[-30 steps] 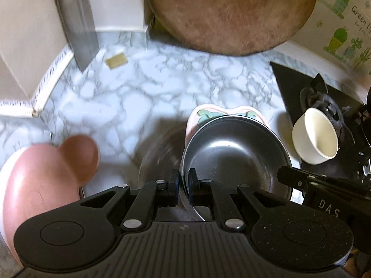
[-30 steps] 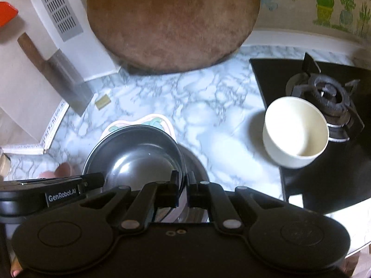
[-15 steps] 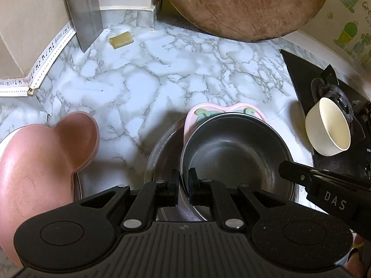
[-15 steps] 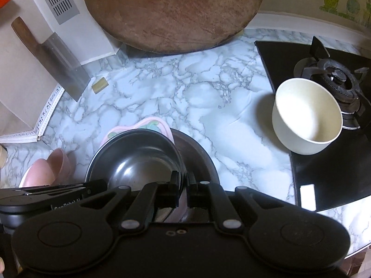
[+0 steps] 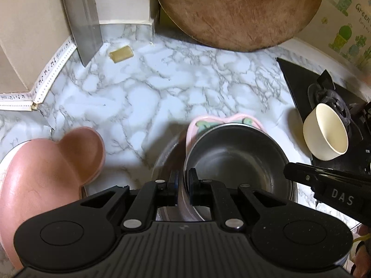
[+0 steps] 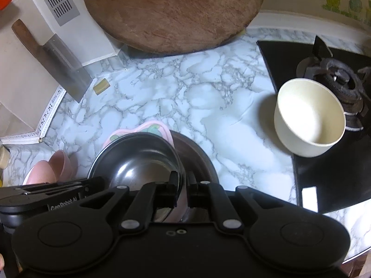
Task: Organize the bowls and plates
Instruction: 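Lower the pink cup into the steel bowl and open both grippers, then move both grippers to the cream bowl on the stove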
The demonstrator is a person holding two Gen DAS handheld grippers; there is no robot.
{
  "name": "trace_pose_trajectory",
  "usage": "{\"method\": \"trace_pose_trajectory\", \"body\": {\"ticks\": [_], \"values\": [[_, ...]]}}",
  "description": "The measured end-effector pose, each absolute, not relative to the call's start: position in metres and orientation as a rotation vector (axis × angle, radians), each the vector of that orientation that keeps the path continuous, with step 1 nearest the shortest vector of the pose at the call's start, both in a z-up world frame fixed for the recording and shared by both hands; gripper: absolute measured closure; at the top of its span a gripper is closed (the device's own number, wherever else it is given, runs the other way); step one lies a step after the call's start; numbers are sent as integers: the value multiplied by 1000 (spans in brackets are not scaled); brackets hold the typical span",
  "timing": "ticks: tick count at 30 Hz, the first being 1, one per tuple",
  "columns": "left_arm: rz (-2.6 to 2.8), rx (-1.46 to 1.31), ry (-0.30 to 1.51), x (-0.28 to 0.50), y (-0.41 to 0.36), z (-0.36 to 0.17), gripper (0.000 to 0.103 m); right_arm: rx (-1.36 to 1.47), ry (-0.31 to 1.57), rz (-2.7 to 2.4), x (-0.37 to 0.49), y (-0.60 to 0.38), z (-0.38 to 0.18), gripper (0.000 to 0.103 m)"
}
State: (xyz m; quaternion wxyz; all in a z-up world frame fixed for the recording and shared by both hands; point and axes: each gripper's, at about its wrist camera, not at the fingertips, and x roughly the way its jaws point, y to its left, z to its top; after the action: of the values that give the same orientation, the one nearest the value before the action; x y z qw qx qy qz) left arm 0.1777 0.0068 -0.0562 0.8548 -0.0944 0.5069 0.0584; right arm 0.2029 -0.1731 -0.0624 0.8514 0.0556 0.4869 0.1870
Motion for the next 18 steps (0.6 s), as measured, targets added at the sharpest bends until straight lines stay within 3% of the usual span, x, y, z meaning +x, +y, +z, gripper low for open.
{"method": "trace_pose_trajectory", "body": {"ticks": [7, 9, 11, 13, 16, 18], "values": [[111, -163, 1016, 170, 6, -41, 90, 86, 968, 424, 195, -177, -44, 87], [101, -151, 1001, 168, 5, -36, 78, 77, 942, 429, 191, -179, -38, 77], [93, -142, 970, 164, 3, -30, 52, 76, 920, 433, 187, -181, -33, 67], [92, -127, 930, 160, 0, -22, 42, 78, 896, 432, 183, -185, -28, 56], [69, -103, 904, 158, -6, -12, 42, 81, 870, 429, 179, -191, -21, 45], [56, -86, 890, 158, -12, -6, 42, 88, 850, 428, 176, -198, -16, 33]]}}
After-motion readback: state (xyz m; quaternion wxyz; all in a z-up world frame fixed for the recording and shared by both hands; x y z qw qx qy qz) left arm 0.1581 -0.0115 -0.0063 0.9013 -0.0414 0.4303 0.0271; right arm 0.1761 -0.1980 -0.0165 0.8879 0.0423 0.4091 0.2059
